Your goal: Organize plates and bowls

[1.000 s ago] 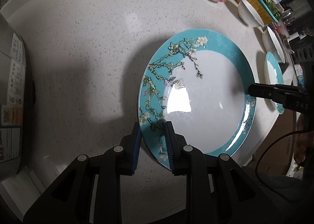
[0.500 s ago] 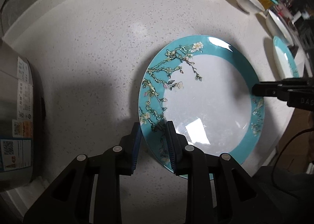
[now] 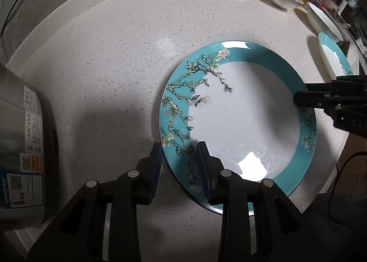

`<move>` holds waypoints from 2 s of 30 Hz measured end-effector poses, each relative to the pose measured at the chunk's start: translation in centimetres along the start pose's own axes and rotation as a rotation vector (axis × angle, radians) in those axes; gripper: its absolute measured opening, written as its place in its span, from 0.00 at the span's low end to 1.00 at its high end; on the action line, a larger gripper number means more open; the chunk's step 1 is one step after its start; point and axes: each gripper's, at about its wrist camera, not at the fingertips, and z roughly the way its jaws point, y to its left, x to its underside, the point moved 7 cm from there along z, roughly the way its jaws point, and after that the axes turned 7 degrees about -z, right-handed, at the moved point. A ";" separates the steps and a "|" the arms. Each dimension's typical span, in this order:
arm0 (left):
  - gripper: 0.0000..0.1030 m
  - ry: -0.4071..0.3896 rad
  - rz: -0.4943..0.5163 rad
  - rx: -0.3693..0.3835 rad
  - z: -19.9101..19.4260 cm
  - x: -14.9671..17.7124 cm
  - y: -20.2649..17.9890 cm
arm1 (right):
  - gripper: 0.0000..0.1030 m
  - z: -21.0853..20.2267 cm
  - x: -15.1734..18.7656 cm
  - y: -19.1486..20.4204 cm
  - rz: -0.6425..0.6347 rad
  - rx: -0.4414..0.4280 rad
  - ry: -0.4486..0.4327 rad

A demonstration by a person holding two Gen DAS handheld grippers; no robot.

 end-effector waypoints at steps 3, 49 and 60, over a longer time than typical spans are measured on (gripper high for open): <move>0.35 -0.020 0.009 0.017 0.0 0.3 0.0 | 0.28 0.0 0.1 0.5 -0.042 0.047 -0.041; 0.74 0.188 -0.176 0.531 5.0 -10.6 -30.2 | 0.63 -9.1 13.9 -36.2 0.603 -0.578 -0.274; 0.48 0.188 -0.154 0.542 6.9 -11.8 -32.1 | 0.55 -7.1 13.2 -34.9 0.528 -0.678 -0.199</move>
